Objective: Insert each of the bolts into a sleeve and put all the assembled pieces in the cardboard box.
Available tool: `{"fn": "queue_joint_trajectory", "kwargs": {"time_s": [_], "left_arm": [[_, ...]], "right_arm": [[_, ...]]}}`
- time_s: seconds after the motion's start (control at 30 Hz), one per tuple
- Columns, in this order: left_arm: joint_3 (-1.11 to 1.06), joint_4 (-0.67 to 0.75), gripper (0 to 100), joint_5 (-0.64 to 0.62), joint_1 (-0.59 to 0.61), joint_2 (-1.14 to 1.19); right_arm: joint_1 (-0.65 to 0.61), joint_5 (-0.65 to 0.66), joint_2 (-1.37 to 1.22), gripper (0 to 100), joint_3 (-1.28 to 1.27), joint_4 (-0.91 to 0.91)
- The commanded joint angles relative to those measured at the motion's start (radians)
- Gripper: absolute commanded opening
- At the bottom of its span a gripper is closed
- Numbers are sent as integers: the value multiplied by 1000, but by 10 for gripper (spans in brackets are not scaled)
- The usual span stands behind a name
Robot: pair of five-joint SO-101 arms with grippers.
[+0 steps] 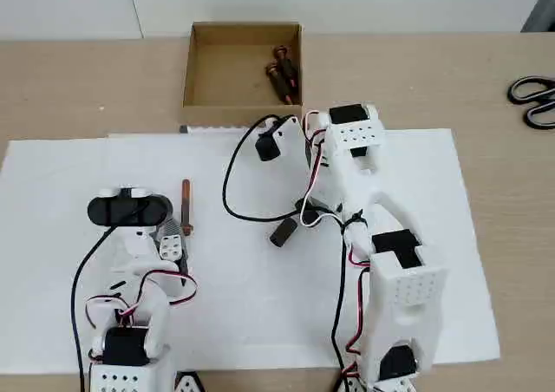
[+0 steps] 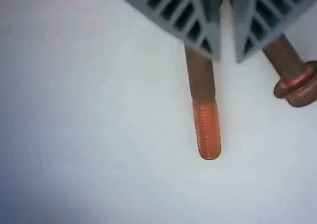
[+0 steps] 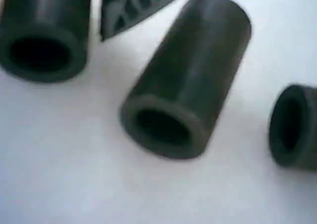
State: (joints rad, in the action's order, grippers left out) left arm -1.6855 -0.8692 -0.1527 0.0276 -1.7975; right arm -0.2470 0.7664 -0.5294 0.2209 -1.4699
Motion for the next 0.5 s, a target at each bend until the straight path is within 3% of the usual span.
{"fn": "queue_joint_trajectory", "kwargs": {"time_s": [0.0, 0.07, 0.47], "left_arm": [[5, 2, 7, -2, 3, -8], [5, 2, 7, -2, 3, -8], [5, 2, 7, -2, 3, -8]], "right_arm": [[7, 14, -42, 50, -11, 31], [10, 12, -42, 6, -11, 33], [4, -103, 211, 8, 117, -171]]}}
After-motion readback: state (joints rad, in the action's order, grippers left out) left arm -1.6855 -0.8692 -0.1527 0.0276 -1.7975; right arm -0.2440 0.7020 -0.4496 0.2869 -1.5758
